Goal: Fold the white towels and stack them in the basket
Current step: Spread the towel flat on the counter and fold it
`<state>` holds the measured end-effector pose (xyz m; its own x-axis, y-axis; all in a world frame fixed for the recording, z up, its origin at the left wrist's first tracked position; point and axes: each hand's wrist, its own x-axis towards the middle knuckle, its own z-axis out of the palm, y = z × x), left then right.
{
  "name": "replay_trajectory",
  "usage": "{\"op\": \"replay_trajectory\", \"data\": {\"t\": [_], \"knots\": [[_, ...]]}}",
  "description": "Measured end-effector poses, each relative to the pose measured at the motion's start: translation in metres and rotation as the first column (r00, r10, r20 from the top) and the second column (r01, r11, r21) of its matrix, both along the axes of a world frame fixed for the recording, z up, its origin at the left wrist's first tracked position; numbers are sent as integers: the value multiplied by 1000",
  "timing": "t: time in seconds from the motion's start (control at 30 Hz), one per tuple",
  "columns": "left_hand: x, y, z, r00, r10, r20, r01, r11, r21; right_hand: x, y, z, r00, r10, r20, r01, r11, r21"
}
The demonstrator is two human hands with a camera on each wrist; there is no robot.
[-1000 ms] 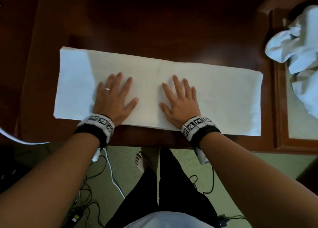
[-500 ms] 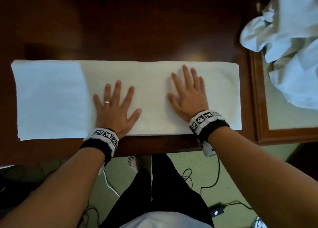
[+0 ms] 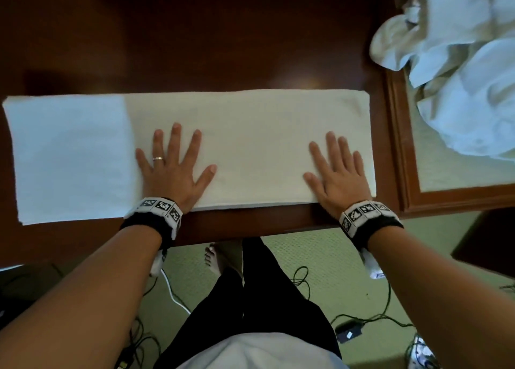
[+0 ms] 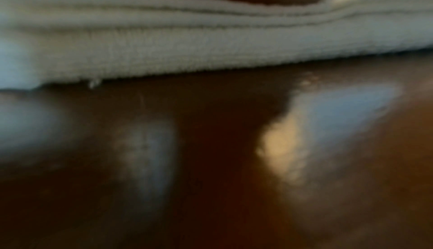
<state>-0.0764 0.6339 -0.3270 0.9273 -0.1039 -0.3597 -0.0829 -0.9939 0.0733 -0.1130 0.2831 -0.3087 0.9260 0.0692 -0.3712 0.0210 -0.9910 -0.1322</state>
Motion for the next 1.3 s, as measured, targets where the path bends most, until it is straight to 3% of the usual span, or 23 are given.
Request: {"op": "replay_trajectory", "data": {"t": [0.03,0.13,0.2,0.27,0.37,0.47,0.6,0.63,0.7,0.87,1.0,1.1,1.17,1.3], "knots": [[-1,0,1,1000,7,-8,-7,1000,0,-13,-7,-1,999,-37,-8,37,999,-9],[-2,1,4,999,23,-44,-23,1000,0,-27,-29,4,940,-331,79,332,943,-3],[0,1,8,998,27,-56,-27,1000,0,-19,-35,8,884,-441,155,431,897,93],[3,0,13,997,33,-76,-32,999,14,0,-38,12,810,-571,135,542,816,201],[7,-2,22,993,37,-108,-34,999,31,30,-38,22,663,-748,-43,738,642,208],[12,-5,32,990,48,-131,-47,999,10,46,-41,25,539,-806,-245,841,500,207],[19,-12,40,986,75,-152,-78,997,-14,54,-47,25,493,-748,-443,869,409,277],[21,-12,41,985,82,-151,-87,996,-28,57,-49,30,507,-728,-462,862,415,291],[27,-11,44,987,86,-138,-98,992,-83,73,-53,45,598,-687,-413,801,506,320],[37,2,56,997,-6,-78,-2,994,-112,155,-59,111,820,-570,54,545,806,232],[33,24,62,983,-163,-83,158,985,-70,208,-53,170,809,-450,379,448,888,99],[28,41,61,941,-329,-76,320,941,-112,219,-36,195,779,-382,498,403,913,71],[28,51,66,902,-430,-42,422,899,-119,210,-12,203,773,-345,532,366,928,70],[45,64,78,897,-442,2,433,877,-207,164,43,193,761,-159,629,133,987,88]]}}
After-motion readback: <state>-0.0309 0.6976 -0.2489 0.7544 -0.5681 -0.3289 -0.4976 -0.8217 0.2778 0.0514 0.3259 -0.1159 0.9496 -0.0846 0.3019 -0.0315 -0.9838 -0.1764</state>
